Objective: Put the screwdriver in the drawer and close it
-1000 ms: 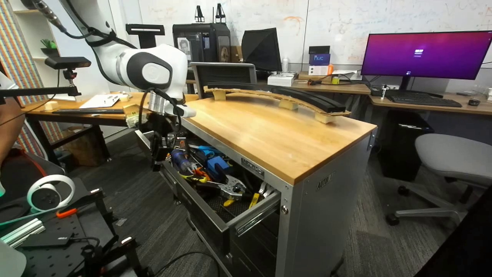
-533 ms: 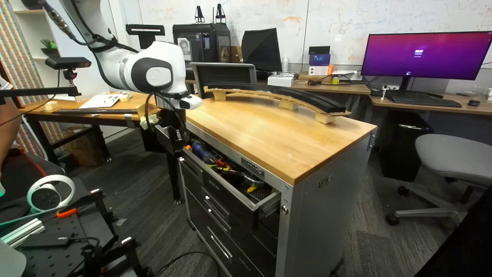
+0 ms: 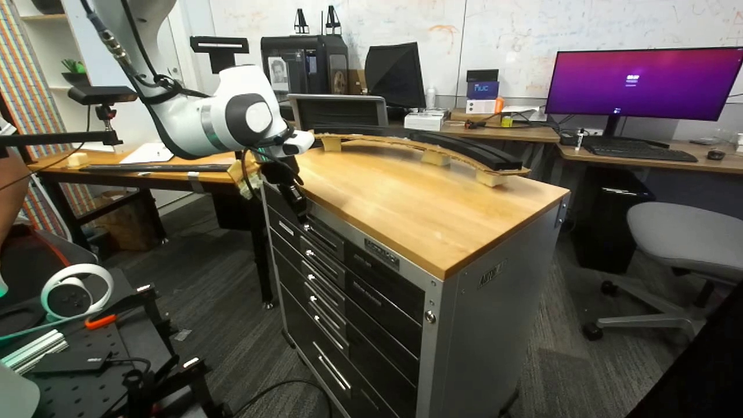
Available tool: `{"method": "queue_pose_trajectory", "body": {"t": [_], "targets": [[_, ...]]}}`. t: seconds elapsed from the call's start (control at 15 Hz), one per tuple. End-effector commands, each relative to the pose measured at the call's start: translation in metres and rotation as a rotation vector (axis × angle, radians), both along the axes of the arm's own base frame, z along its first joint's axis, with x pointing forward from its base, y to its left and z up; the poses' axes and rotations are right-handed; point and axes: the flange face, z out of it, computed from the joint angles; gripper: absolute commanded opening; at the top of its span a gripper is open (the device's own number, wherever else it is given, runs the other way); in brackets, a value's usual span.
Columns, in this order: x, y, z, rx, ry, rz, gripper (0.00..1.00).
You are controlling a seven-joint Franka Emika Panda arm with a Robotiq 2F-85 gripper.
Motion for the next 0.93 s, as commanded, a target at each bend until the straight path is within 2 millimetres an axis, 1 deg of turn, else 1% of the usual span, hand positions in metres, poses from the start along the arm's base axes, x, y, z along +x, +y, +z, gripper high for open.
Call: {"method": "queue_pose_trajectory", "body": {"t": [0.0, 0.07, 0.13, 0.2, 0.27, 0.33, 0.4, 0.47, 0.53, 0.6, 0.73, 0.87], "targets": [[-0.018, 0.000, 0.024, -0.002, 0.027, 0.049, 0.38], [-0.028, -0.002, 0.030, -0.009, 0.078, 0.070, 0.47], [-0.048, 0.000, 0.042, 0.003, 0.133, 0.119, 0.53], [-0.056, 0.001, 0.050, 0.002, 0.195, 0.134, 0.62], [-0.064, -0.001, 0.059, 0.020, 0.255, 0.137, 0.69], [-0.068, -0.005, 0.071, 0.032, 0.302, 0.148, 0.78], [-0.071, -0.005, 0.090, 0.037, 0.331, 0.164, 0.84], [-0.073, -0.007, 0.110, 0.044, 0.357, 0.179, 0.93], [-0.075, -0.008, 0.134, 0.051, 0.371, 0.189, 0.98], [-0.078, -0.011, 0.155, 0.053, 0.381, 0.197, 1.00], [-0.080, -0.016, 0.202, 0.067, 0.398, 0.209, 1.00], [-0.083, -0.023, 0.250, 0.129, 0.416, 0.220, 1.00]]}}
